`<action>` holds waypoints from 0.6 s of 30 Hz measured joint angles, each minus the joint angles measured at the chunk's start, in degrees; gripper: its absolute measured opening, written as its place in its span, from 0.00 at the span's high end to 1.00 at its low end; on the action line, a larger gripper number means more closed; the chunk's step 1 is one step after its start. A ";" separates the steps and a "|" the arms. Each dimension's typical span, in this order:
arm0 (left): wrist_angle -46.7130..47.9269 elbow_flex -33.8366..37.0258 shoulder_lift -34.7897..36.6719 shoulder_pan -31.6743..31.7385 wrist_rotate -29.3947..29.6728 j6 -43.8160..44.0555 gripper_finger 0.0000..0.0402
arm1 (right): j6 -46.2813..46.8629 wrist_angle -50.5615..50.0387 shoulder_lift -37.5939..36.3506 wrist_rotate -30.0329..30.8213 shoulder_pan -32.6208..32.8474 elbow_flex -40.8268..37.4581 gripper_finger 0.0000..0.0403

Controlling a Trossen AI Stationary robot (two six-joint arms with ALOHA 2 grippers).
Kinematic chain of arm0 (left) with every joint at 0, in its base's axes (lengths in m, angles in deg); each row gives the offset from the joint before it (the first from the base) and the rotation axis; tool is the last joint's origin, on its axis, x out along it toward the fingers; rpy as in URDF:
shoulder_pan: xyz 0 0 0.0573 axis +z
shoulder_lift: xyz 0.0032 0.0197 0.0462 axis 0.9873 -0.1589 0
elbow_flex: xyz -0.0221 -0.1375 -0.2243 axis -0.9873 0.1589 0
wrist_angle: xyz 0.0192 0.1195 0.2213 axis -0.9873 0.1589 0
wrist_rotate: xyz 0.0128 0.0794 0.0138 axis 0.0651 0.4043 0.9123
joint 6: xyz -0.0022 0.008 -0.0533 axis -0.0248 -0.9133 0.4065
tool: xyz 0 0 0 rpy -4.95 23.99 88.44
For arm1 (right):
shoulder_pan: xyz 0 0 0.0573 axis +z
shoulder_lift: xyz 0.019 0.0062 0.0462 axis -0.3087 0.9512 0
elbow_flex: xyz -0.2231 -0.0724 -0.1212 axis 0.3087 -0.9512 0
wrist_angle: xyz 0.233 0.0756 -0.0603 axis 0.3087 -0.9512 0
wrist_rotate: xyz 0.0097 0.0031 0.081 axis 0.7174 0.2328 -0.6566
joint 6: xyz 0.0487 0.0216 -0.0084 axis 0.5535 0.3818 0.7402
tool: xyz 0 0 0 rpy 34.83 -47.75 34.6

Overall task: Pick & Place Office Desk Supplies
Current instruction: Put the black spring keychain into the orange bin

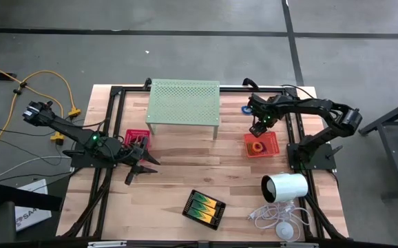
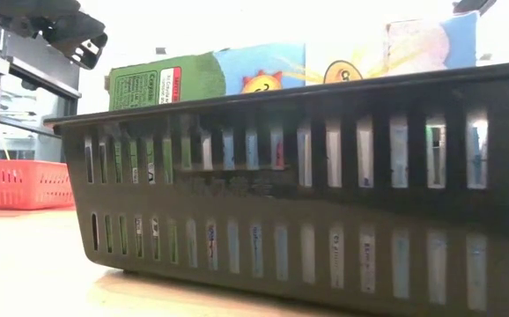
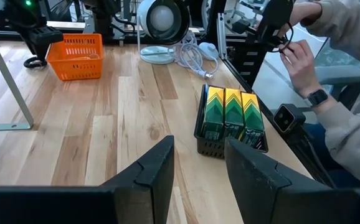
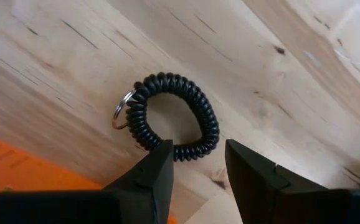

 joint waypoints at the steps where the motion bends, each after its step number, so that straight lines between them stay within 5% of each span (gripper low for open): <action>1: 0.00 0.00 -0.01 0.00 0.00 0.00 0.66 | 0.25 0.01 0.00 -0.36 0.00 0.00 0.67; 18: 0.00 0.00 0.01 -0.01 0.07 0.00 0.66 | 4.15 1.88 0.00 -1.26 0.52 0.00 0.67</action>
